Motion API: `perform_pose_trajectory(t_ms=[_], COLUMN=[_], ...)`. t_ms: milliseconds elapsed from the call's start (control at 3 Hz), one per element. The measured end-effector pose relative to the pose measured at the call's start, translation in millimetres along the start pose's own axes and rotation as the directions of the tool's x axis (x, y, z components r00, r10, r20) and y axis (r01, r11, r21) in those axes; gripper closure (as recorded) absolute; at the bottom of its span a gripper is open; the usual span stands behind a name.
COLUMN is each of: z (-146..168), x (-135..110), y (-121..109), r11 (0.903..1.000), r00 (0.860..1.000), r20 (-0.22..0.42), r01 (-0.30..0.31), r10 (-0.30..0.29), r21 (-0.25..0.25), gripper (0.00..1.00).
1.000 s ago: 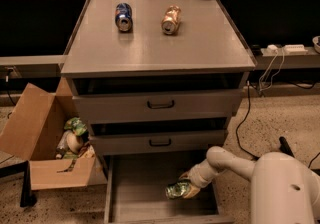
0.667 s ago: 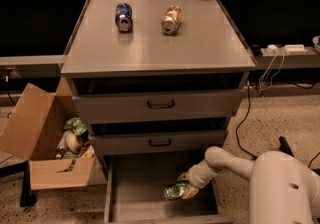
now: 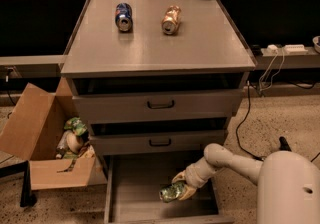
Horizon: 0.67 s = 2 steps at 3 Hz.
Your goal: Pick green can from bottom drawer and place on counter
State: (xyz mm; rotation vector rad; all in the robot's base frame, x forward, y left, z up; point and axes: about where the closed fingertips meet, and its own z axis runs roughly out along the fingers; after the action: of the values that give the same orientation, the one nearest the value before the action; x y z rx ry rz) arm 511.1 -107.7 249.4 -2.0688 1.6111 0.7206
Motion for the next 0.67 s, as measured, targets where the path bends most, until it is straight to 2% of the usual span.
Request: perform_pose_trajectory(t_ms=[333, 667], z=[-21, -36], x=[-74, -126], y=[9, 21], r11=[0.9944, 0.9833], r00=[0.994, 0.984], r20=[0.042, 0.044], r01=[0.099, 0.175], r10=[-0.098, -0.172], r21=[-0.036, -0.05], gripper=[1.0, 1.0])
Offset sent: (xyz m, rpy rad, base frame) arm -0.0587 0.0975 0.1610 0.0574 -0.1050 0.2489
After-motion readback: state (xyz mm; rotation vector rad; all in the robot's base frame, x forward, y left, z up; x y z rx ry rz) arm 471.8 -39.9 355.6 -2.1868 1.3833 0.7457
